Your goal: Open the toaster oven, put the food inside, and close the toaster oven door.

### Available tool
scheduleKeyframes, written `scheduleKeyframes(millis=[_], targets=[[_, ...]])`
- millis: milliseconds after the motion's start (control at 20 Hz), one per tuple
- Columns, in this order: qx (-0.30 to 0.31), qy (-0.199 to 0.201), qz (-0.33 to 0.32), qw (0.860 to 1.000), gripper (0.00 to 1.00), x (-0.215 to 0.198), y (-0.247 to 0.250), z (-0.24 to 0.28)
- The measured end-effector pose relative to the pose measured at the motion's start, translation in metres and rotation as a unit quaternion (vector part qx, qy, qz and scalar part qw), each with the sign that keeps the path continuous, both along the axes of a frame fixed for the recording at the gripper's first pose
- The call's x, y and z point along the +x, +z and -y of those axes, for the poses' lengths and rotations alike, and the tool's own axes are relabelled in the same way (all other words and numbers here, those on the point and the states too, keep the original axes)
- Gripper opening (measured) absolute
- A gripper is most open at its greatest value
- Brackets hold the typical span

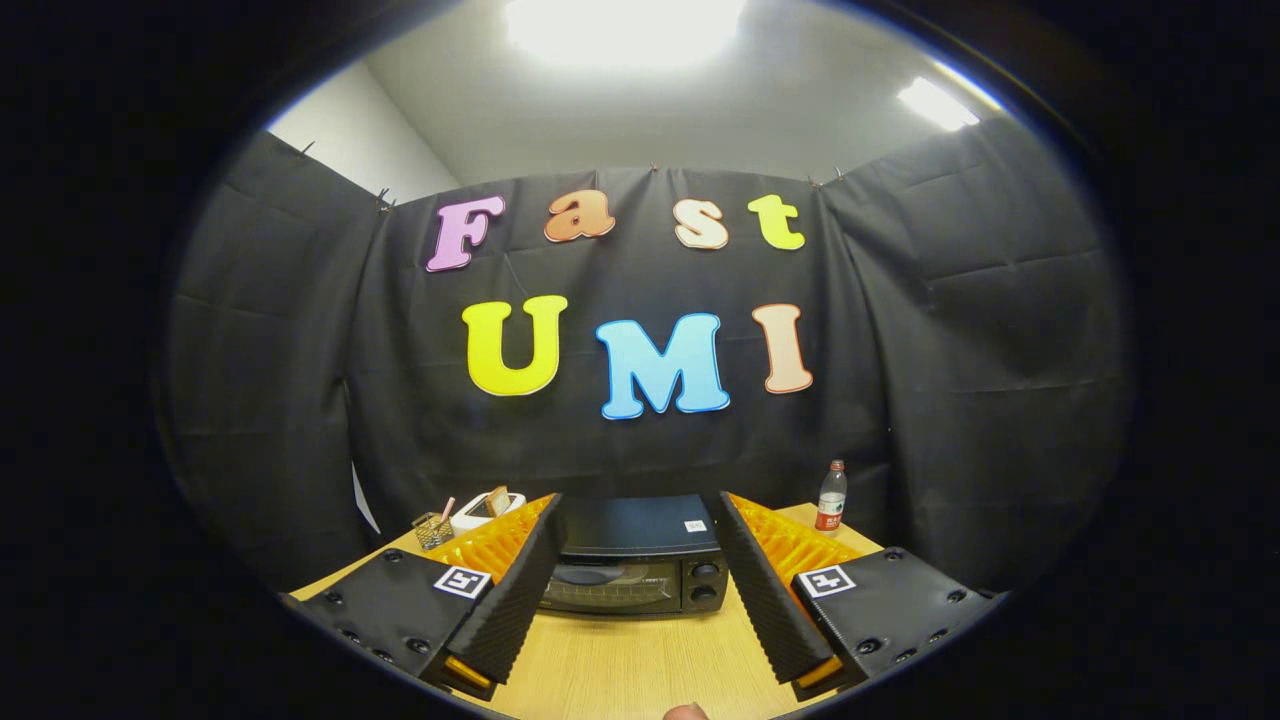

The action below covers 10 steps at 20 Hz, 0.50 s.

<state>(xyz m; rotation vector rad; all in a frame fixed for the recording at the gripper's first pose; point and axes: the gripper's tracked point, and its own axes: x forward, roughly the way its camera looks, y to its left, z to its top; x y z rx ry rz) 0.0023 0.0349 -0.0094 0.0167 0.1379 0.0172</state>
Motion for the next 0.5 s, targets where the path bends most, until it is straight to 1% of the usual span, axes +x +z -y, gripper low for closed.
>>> scheduleKeyframes(millis=[500], targets=[[0.008,-0.004,0.007,1.0,0.96,-0.0055,0.0004,0.0055]])
